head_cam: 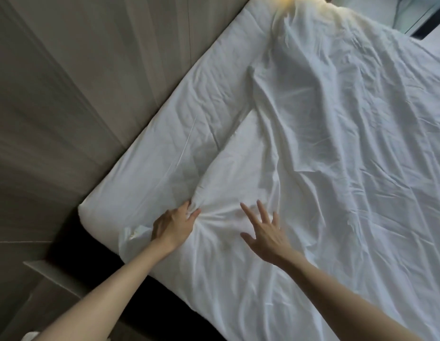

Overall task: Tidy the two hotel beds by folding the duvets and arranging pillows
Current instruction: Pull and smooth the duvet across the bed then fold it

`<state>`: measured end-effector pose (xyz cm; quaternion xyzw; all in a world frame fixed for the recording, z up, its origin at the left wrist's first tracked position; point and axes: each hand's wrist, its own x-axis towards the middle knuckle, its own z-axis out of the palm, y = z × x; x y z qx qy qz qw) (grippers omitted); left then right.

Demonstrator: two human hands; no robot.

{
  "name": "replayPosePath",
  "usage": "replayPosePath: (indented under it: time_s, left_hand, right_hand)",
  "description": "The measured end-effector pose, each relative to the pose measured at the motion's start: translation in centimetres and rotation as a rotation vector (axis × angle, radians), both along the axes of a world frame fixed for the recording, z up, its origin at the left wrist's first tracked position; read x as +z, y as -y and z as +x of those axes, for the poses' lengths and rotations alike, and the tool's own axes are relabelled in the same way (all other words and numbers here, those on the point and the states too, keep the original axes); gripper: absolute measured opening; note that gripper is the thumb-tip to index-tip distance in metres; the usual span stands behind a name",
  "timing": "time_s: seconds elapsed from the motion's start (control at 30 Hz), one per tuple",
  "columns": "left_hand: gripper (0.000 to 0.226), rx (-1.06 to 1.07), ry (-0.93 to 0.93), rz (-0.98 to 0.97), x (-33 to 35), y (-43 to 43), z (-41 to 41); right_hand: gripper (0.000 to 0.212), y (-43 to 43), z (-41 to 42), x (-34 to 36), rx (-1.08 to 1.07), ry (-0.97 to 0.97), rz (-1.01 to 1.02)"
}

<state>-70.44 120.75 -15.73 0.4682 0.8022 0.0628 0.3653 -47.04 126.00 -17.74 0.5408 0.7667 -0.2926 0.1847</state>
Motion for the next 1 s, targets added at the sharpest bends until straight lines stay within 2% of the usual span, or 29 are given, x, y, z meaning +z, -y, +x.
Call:
replayPosePath:
  time_s: [0.17,0.27,0.33,0.4,0.47,0.57,0.63,0.73,0.9,1.0]
  left_hand:
    - [0.041,0.0,-0.045,0.135,6.5,4.2,-2.8]
    - [0.038,0.047,-0.088,0.19,7.5,6.1,-4.6]
    - [0.036,0.066,-0.145,0.101,5.6,6.7,-5.7]
    - [0.03,0.043,-0.202,-0.057,2.6,6.8,-5.9]
    - [0.028,0.03,-0.214,-0.214,-0.1,6.5,-5.6]
    - [0.048,0.07,-0.279,-0.377,-2.2,6.7,-4.7]
    - [0.069,0.131,-0.328,-0.406,-2.2,6.8,-3.4]
    - [0.085,0.028,-0.385,-0.247,-1.5,5.7,0.7]
    - [0.073,-0.296,-0.291,0.038,-0.6,2.1,11.2]
    - [0.064,-0.423,-0.161,0.131,-1.4,0.7,17.1]
  right_hand:
    - [0.071,0.7,-3.1,4.2,0.03,-0.183,0.177]
    - [0.063,1.2,-4.7,4.2,0.033,-0.256,0.242]
    - [0.064,2.2,-5.0,3.2,0.112,-0.172,0.128]
    - [0.068,3.6,-4.3,1.9,0.231,-0.096,-0.092]
    - [0.069,4.5,-2.9,1.4,0.247,-0.102,-0.196]
    - [0.064,5.0,-0.6,1.4,0.155,-0.092,-0.079]
    - [0.064,5.1,0.9,1.7,0.095,-0.048,-0.008]
    - [0.064,4.8,3.6,2.1,-0.03,-0.033,0.044]
    - [0.063,3.6,8.5,2.7,-0.206,-0.055,0.134]
    - [0.059,3.9,13.1,1.9,-0.237,0.001,0.176]
